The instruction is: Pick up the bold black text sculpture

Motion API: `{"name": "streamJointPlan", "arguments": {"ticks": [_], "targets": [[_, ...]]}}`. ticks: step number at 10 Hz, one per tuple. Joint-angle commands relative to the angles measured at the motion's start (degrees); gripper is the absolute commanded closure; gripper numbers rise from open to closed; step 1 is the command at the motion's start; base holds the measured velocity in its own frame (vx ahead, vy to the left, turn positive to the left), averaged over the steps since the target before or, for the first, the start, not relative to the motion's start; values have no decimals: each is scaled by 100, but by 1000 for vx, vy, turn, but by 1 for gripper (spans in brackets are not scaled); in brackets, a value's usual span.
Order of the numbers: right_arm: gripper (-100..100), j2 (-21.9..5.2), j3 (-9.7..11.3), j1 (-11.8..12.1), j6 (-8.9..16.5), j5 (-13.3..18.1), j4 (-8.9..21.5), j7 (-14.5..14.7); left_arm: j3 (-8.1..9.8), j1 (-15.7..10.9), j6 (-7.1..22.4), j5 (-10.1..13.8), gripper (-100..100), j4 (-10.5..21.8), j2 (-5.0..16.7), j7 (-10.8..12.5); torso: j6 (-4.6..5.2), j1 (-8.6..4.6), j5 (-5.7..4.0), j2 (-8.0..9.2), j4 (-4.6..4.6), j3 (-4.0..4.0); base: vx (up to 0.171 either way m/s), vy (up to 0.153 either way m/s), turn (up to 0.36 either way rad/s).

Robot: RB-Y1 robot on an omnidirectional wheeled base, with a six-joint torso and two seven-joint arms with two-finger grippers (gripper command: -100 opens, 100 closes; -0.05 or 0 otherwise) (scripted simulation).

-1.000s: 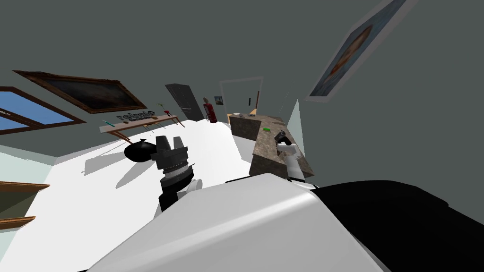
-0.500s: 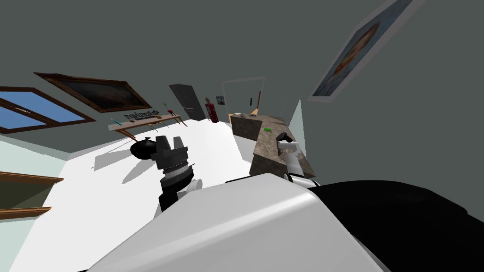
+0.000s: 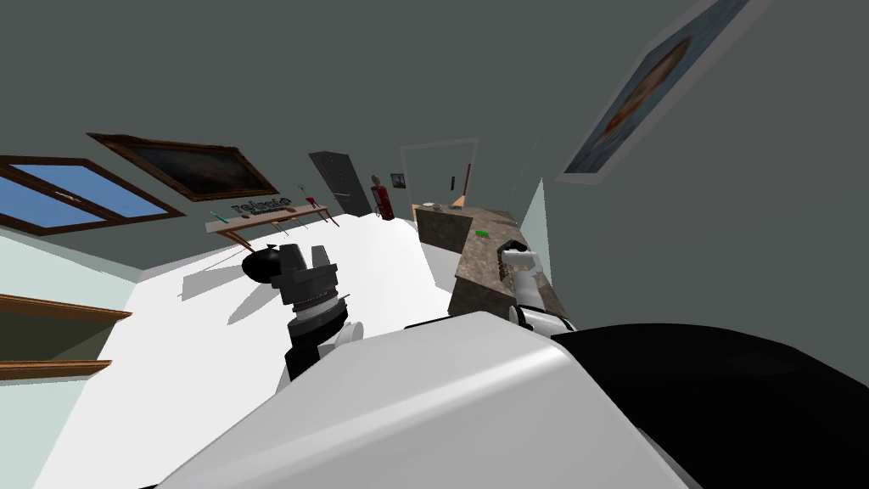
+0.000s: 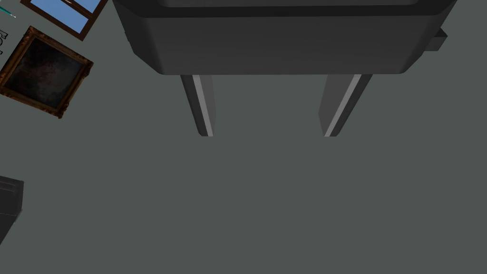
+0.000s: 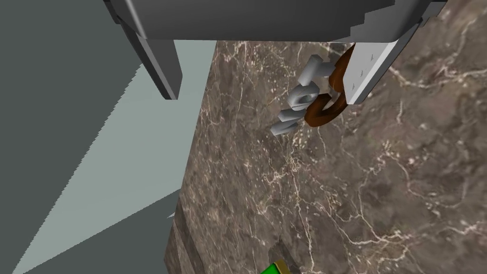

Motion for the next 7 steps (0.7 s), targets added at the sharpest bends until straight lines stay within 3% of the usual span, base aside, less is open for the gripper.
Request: {"name": "streamJointPlan", "arguments": {"ticks": [1, 3, 4, 5, 6, 7], "targets": [[-100, -109, -152, -286, 286, 37, 286, -286, 0, 0, 0, 0, 0, 0, 0, 0, 0, 0, 0, 0, 0, 0, -14, -8, 79], [-100, -109, -152, -287, 517, 37, 335, -287, 0, 0, 0, 0, 0, 0, 0, 0, 0, -2, 0, 1, 0, 0, -12, -9, 22], [-100, -208, -296, -538, 748, 66, 565, -562, 0, 0, 0, 0, 0, 0, 0, 0, 1, -1, 0, 0, 0, 0, -15, -11, 63], [-100, -208, -296, -538, 899, 66, 629, -562, 0, 0, 0, 0, 0, 0, 0, 0, -2, -2, 1, 0, 0, 0, -15, -15, 48], [-100, -301, -435, -781, 1083, 99, 824, -796, 0, 0, 0, 0, 0, 0, 0, 0, 0, -3, -1, 1, 0, 0, -20, -16, 51], [-100, -301, -435, -784, 1237, 99, 917, -835, 0, 0, 0, 0, 0, 0, 0, 0, -1, -5, 0, 2, 1, 1, -17, -17, 35]]}}
